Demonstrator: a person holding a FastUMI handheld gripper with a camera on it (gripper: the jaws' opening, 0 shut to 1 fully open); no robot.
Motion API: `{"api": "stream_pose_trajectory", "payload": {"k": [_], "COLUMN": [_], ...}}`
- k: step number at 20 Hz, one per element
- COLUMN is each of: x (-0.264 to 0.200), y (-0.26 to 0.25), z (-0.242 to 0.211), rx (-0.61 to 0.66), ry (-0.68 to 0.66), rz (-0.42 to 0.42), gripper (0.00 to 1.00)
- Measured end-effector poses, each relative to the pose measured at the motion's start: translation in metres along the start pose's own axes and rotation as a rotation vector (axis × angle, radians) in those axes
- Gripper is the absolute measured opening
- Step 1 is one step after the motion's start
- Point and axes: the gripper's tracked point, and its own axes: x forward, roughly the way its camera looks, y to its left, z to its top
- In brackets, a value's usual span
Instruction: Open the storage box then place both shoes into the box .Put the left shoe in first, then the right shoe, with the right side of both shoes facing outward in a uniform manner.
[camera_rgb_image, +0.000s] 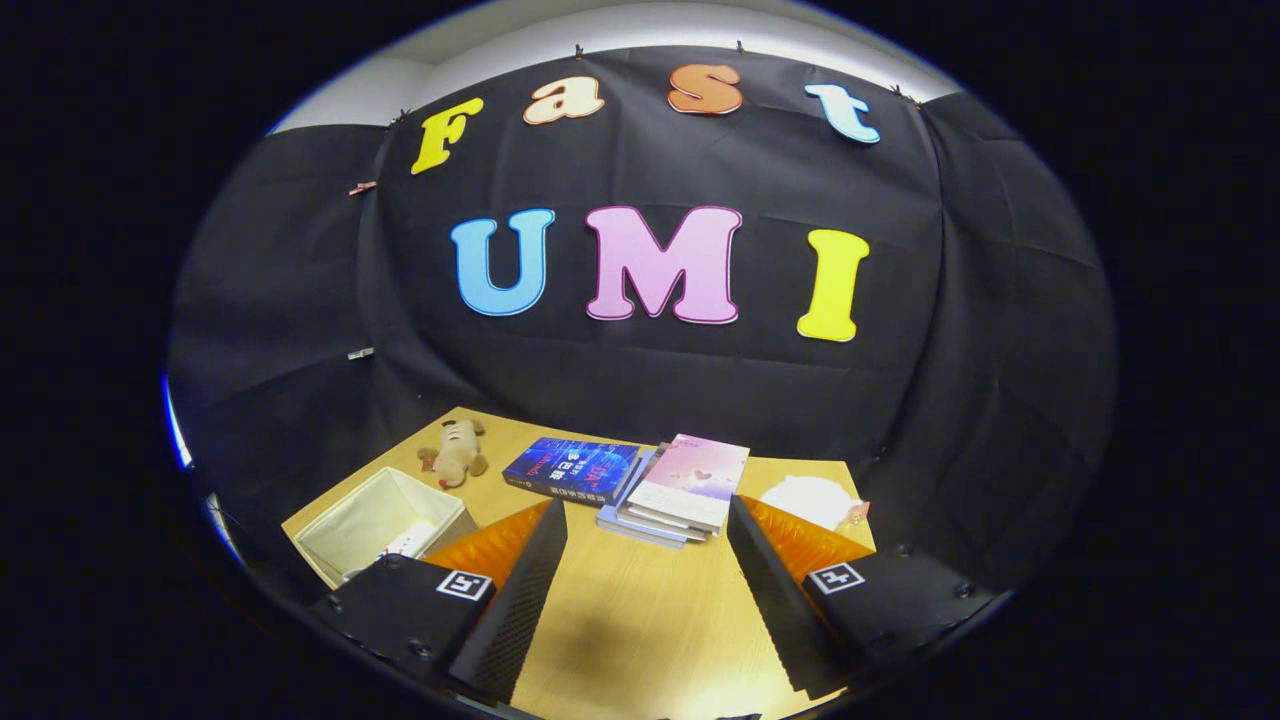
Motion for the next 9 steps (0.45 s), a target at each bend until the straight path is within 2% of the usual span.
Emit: {"api": "stream_pose_trajectory", "payload": {"k": [9], "x": [-0.03], "y": [0.018], "z": [-0.004], "rx": [-0.008], "ry": [-0.05], "rz": [-0.076], "gripper": [0.98]}}
